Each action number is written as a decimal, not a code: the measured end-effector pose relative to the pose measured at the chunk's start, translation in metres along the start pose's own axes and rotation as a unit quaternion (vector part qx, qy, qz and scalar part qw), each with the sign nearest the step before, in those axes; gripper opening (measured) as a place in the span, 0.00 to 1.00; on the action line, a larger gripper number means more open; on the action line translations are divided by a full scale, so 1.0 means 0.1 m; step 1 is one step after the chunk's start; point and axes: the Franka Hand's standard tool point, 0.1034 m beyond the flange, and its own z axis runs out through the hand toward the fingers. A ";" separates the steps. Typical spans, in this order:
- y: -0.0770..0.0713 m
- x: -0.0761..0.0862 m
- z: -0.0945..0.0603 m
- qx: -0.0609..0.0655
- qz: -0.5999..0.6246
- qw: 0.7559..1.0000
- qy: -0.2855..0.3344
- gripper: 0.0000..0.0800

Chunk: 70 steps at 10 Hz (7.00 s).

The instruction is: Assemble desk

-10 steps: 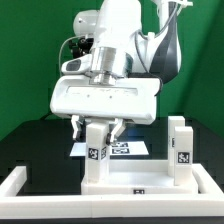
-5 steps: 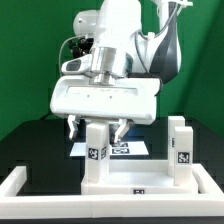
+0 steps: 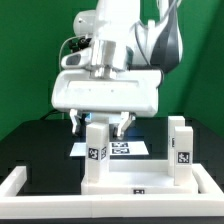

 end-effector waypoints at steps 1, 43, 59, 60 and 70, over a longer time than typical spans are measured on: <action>0.05 0.07 -0.03 0.001 0.001 1.000 0.001 0.81; -0.32 -0.06 0.27 -0.036 0.168 0.973 -0.154 0.51; -0.35 0.08 0.36 -0.092 0.738 0.660 -0.109 0.72; -0.39 0.05 0.35 -0.086 0.686 0.713 -0.114 0.72; -0.35 -0.03 0.36 -0.042 0.377 0.915 -0.137 0.81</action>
Offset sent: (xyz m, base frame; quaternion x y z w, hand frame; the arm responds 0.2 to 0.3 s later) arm 0.0054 -0.0035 -0.0147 0.0475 -0.2850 0.0451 0.9563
